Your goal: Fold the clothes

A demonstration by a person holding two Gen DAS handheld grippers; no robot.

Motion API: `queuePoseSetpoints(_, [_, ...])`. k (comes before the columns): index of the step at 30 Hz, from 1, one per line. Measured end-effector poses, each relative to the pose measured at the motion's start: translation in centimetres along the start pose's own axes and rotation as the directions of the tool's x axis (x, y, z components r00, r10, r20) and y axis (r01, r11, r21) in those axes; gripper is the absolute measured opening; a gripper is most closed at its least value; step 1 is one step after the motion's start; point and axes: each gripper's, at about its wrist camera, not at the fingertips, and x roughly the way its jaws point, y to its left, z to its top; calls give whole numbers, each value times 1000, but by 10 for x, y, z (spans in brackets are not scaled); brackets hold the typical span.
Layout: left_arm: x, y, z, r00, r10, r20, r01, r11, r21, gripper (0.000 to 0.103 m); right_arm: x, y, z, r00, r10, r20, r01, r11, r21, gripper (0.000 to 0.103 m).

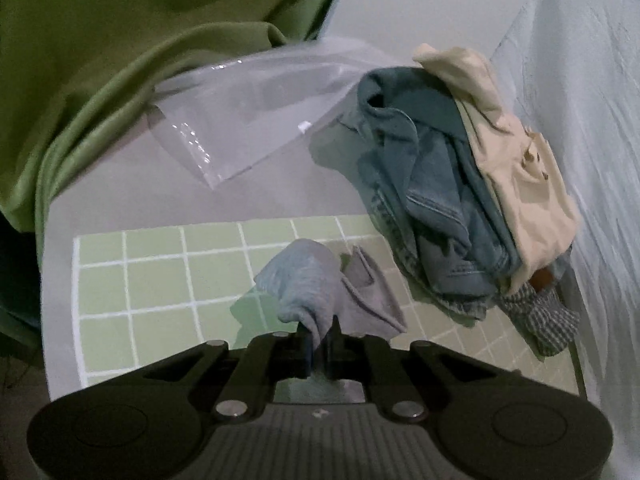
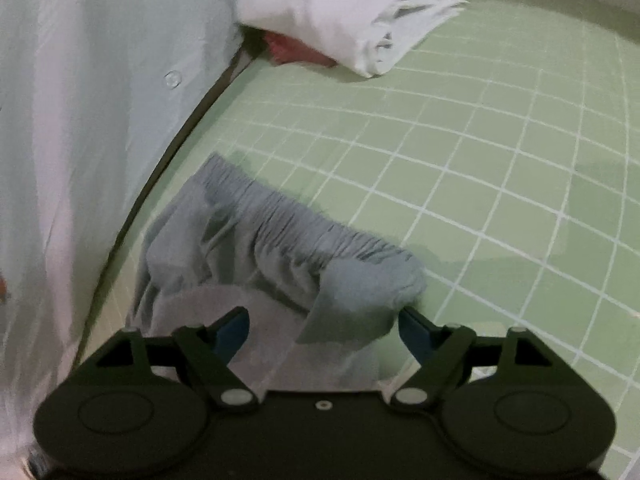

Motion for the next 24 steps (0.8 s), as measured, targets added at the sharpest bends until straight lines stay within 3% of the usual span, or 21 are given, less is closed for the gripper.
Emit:
queuePoseSetpoints(2, [1, -4, 0, 1000, -9, -2, 9, 1000, 10, 7, 7, -3, 4, 1000, 13, -20, -12, 999, 33, 82])
queuePoseSetpoints(4, [1, -7, 0, 1000, -13, -2, 13, 1000, 23, 7, 12, -3, 7, 999, 17, -35, -15, 999, 41, 70])
queuePoseSetpoints(5, [1, -8, 0, 1000, -14, -1, 15, 999, 29, 7, 14, -2, 8, 999, 4, -39, -3, 1000, 27, 46])
queuePoseSetpoints(6, [1, -9, 1, 1000, -15, 1, 15, 999, 35, 7, 15, 0, 11, 999, -16, -39, 16, 1000, 6, 13])
queuePoseSetpoints(7, [-1, -10, 2, 1000, -14, 5, 14, 999, 40, 7, 11, -1, 14, 1000, -25, -19, 25, 1000, 0, 7])
queuePoseSetpoints(14, [-21, -4, 11, 999, 8, 39, -11, 997, 81, 7, -46, -22, 48, 975, -72, 212, 73, 997, 3, 3])
queuePoseSetpoints(18, [-13, -5, 4, 998, 55, 5, -55, 994, 99, 6, -48, -21, 49, 964, -143, 226, 178, 974, -143, 3])
queuePoseSetpoints(21, [0, -22, 2, 999, 33, -30, -29, 994, 108, 6, -37, -12, 50, 971, -132, 202, 171, 966, -195, 3])
queuePoseSetpoints(24, [9, -62, 9, 999, -26, -20, 29, 986, 161, 6, -30, 11, 63, 967, -84, 242, 136, 969, -208, 3])
